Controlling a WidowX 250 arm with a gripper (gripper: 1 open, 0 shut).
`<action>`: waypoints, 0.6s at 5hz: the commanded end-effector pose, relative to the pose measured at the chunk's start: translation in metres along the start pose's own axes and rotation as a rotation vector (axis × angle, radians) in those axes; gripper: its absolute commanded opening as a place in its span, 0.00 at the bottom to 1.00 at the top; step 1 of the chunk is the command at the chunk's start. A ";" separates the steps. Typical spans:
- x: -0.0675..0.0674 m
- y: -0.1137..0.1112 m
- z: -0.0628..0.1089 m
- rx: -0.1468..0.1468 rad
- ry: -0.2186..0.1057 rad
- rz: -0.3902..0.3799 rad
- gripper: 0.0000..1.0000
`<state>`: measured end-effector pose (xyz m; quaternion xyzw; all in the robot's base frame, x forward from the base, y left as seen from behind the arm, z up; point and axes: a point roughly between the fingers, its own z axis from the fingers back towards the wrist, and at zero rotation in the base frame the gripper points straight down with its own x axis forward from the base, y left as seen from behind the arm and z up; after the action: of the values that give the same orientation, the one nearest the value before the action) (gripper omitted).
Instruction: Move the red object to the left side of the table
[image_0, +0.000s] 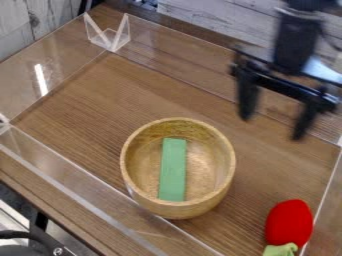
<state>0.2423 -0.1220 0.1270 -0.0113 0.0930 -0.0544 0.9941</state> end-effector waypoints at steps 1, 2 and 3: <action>-0.002 -0.030 0.013 -0.025 -0.074 -0.003 1.00; -0.002 -0.033 0.000 -0.028 -0.073 0.012 1.00; -0.011 -0.034 -0.011 -0.026 -0.070 0.016 1.00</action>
<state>0.2251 -0.1530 0.1060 -0.0141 0.0798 -0.0413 0.9959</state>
